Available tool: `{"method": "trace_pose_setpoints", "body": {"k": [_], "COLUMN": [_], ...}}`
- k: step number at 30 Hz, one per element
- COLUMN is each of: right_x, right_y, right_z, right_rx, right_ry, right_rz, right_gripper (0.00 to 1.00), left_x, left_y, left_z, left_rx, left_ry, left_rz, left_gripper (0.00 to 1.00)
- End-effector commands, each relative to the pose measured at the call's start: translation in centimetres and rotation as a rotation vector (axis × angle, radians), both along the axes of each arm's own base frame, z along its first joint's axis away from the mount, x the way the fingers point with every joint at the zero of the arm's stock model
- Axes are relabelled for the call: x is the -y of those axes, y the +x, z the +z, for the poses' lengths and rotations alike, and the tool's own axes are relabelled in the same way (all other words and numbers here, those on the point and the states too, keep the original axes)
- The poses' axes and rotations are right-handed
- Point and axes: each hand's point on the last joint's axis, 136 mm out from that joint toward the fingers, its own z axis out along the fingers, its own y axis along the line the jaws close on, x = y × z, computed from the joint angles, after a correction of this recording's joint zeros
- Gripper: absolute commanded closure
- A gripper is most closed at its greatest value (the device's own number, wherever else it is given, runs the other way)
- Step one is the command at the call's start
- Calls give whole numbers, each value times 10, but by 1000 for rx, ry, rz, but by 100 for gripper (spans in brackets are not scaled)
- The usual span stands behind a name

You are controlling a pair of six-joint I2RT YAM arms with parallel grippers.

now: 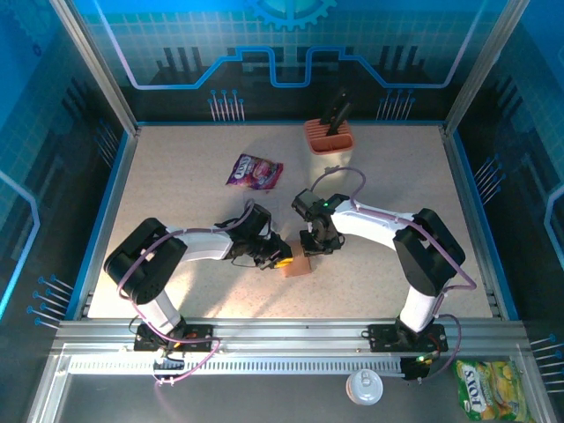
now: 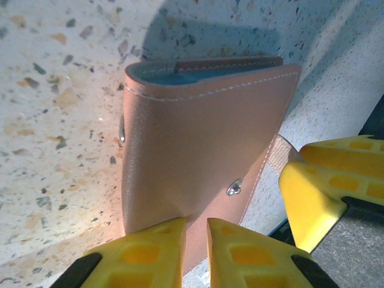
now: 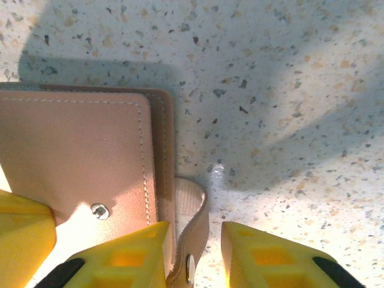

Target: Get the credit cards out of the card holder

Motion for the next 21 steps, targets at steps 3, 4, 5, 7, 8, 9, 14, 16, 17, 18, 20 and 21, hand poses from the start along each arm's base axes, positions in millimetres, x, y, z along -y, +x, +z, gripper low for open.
{"method": "trace_pose_setpoints", "body": {"k": [3,4,5,7,8,9,14,16,17,18,20,21], "right_x": [3,1,0,-1,-1,-2,-3,-2,-2,-2,-2,-1], "right_y": [8,7,7,7,6,6,4,3,2,1,-2,-3], "right_z": [2,-1,-4,-8,-10,-12,-19,-21,-22,-23,-23,-24], "right_rx": [5,-6,-15,-27,-33,-39,-63,-70,-75,-82,-93,-98], "right_ry": [9,21,30,39,46,52,61,60,60,63,65,63], "right_rz": [1,-2,-4,-7,-7,-7,-8,-10,-12,-11,-14,-17], "right_gripper": [74,75,75,75,75,75,76,77,77,77,76,76], "left_x": [-1,-1,-1,-2,-2,-2,-2,-2,-2,-2,-1,-1], "left_y": [0,-1,-1,0,0,1,3,3,4,4,5,5], "left_z": [-7,-6,-5,-4,-3,-2,3,5,5,6,7,8], "left_rx": [-27,-28,-27,-23,-18,-15,0,4,5,8,10,10], "left_ry": [35,35,35,39,38,40,38,38,39,38,36,36], "left_rz": [8,9,8,8,7,8,10,10,10,9,11,10], "left_gripper": [81,81,81,81,81,81,81,81,81,81,80,80]}}
